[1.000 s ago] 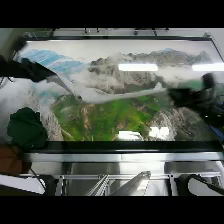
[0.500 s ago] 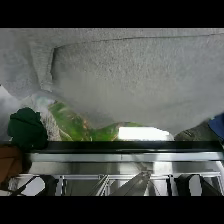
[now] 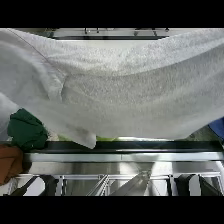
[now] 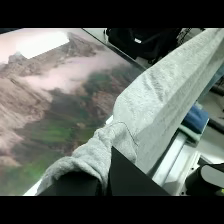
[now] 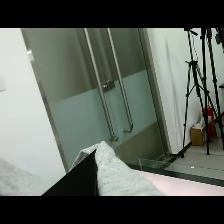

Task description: Fold the shirts.

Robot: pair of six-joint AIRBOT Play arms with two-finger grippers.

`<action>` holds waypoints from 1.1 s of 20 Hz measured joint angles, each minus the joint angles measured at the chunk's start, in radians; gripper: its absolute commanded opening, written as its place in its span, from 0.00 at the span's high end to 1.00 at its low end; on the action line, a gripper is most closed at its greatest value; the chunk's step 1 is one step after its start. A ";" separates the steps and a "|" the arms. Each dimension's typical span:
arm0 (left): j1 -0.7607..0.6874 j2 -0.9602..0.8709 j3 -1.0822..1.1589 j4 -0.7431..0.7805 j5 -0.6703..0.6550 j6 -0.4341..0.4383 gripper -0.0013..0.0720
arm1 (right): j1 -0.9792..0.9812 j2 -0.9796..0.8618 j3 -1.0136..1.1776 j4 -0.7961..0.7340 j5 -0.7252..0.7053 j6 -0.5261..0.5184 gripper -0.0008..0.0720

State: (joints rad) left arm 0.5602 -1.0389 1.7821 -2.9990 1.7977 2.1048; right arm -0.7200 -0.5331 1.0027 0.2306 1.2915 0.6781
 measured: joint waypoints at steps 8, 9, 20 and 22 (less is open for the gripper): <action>-0.171 -0.281 0.104 0.129 -0.008 -0.068 0.94 | 0.136 -0.152 -0.010 -0.327 -0.140 0.158 0.97; -0.210 -0.338 0.094 0.179 -0.011 -0.075 0.94 | 0.180 -0.203 -0.014 -0.376 -0.173 0.181 0.97; -0.389 -1.046 0.278 0.436 -0.261 -0.154 0.94 | 0.454 -1.001 0.071 -0.412 -0.480 0.144 0.97; -0.375 -1.079 0.290 0.436 -0.308 -0.158 0.94 | 0.453 -1.077 0.133 -0.371 -0.470 0.112 0.97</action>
State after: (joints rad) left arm 0.1848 -2.1178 2.0724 -2.5626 1.4895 1.9472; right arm -0.2672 -1.6096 1.1355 -0.1402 0.8211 0.7898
